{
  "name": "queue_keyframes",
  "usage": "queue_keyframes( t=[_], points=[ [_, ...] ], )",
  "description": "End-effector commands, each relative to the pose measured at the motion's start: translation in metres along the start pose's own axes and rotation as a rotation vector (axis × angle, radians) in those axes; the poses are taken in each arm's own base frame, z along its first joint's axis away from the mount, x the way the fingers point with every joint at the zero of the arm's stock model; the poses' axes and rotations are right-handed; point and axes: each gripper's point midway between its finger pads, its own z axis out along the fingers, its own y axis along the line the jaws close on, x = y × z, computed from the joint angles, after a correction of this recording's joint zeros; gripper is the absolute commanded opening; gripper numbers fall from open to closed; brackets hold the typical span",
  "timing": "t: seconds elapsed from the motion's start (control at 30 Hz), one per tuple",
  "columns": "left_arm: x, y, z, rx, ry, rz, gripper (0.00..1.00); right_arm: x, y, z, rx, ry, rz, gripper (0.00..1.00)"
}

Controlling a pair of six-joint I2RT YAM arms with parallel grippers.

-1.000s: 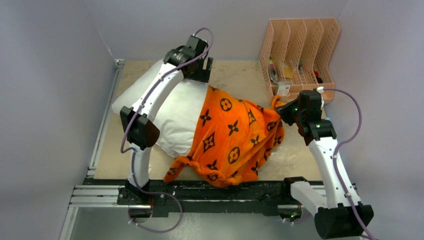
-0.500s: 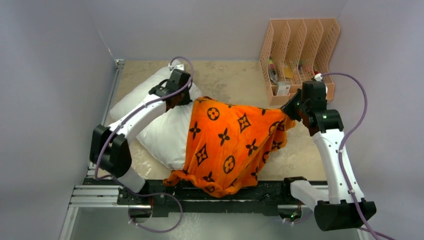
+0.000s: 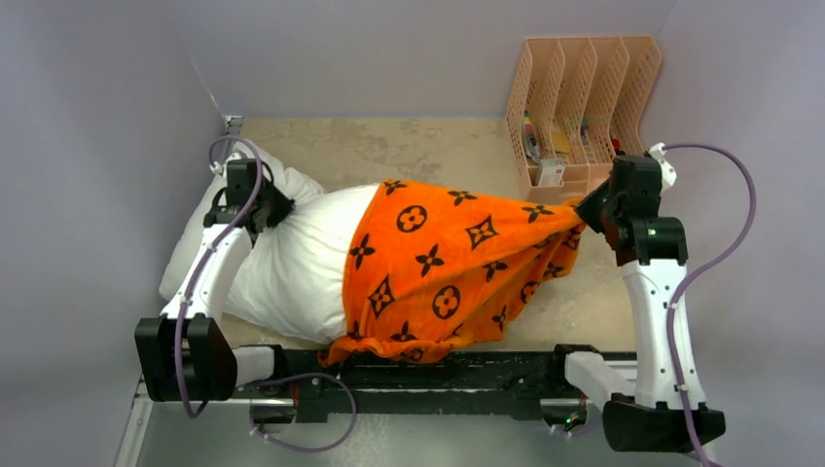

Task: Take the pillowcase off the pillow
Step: Remove the pillow from the pillowcase.

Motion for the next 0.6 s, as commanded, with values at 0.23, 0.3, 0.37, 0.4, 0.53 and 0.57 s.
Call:
queue_keyframes(
  t=[0.23,0.3,0.37,0.4,0.53,0.57],
  points=[
    [0.040,0.077,0.004,-0.232,0.163,0.070,0.00,-0.053,-0.055,0.003,0.140,-0.151,0.031,0.00],
    [0.043,0.069,0.004,-0.187,0.188,0.075,0.00,-0.033,-0.009,0.006,-0.138,-0.051,-0.040,0.00],
    [0.047,0.060,0.004,-0.137,0.207,0.077,0.00,0.000,0.034,-0.004,-0.454,0.083,-0.166,0.17],
    [0.048,0.056,0.003,-0.119,0.215,0.079,0.00,0.014,0.043,-0.009,-0.535,0.142,-0.176,0.32],
    [0.047,0.049,-0.005,-0.106,0.214,0.103,0.00,0.026,0.044,-0.028,-0.594,0.183,-0.249,0.57],
    [0.046,0.048,-0.006,-0.103,0.211,0.103,0.00,0.026,0.046,-0.035,-0.622,0.176,-0.269,0.62]
  ],
)
